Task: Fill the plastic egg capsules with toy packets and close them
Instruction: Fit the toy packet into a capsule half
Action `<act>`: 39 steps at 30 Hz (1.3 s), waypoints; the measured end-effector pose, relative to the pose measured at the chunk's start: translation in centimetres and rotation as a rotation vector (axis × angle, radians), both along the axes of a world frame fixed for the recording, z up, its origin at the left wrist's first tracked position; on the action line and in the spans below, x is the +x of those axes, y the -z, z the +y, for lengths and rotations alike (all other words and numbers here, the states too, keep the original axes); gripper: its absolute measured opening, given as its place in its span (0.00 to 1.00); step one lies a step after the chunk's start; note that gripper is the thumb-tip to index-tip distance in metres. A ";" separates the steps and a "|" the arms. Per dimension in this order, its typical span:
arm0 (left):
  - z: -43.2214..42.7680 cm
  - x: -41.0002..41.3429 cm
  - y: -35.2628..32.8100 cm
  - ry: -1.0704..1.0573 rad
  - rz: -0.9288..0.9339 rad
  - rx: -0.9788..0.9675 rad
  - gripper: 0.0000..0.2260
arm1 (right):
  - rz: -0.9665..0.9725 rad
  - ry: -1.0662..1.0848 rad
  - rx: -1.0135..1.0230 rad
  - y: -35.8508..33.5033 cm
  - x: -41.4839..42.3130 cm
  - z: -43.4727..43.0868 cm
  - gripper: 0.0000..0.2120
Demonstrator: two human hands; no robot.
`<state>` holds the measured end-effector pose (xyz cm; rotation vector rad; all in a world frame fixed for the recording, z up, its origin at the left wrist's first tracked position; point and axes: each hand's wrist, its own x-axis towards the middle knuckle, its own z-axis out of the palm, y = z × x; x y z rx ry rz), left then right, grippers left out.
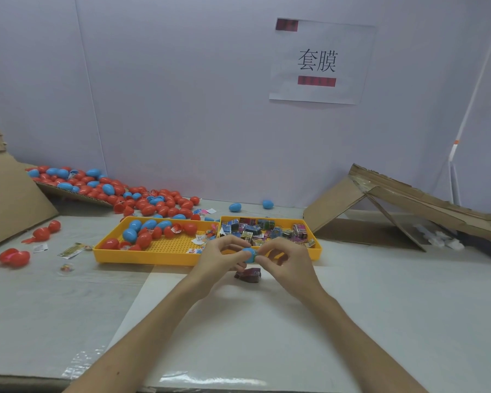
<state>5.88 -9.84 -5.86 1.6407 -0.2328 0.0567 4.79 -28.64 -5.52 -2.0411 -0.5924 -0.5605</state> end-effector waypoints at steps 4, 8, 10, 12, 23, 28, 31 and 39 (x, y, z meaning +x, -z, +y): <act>0.0 -0.1 0.0 0.004 -0.003 0.017 0.04 | -0.014 0.002 -0.014 0.0 0.0 0.0 0.07; -0.1 -0.1 0.0 0.004 0.000 0.029 0.04 | -0.051 0.013 -0.028 0.0 0.1 0.0 0.05; 0.0 -0.1 -0.1 0.008 -0.004 0.027 0.04 | -0.069 0.013 -0.024 0.0 0.2 0.0 0.04; 0.1 0.0 0.0 0.011 -0.010 0.030 0.04 | -0.082 0.010 -0.025 0.0 0.2 0.0 0.05; -0.1 0.0 0.0 -0.011 -0.024 0.060 0.04 | -0.187 0.022 -0.074 0.2 0.1 0.2 0.06; 0.0 0.0 0.1 -0.011 -0.011 0.061 0.04 | -0.196 0.021 -0.083 0.3 0.1 0.2 0.05; 0.0 -0.2 0.0 0.030 0.021 0.014 0.05 | -0.174 0.009 -0.059 0.3 0.2 0.2 0.04; 0.0 -0.9 -0.6 0.116 0.104 -0.145 0.06 | -0.116 0.017 0.023 0.3 0.3 0.3 0.16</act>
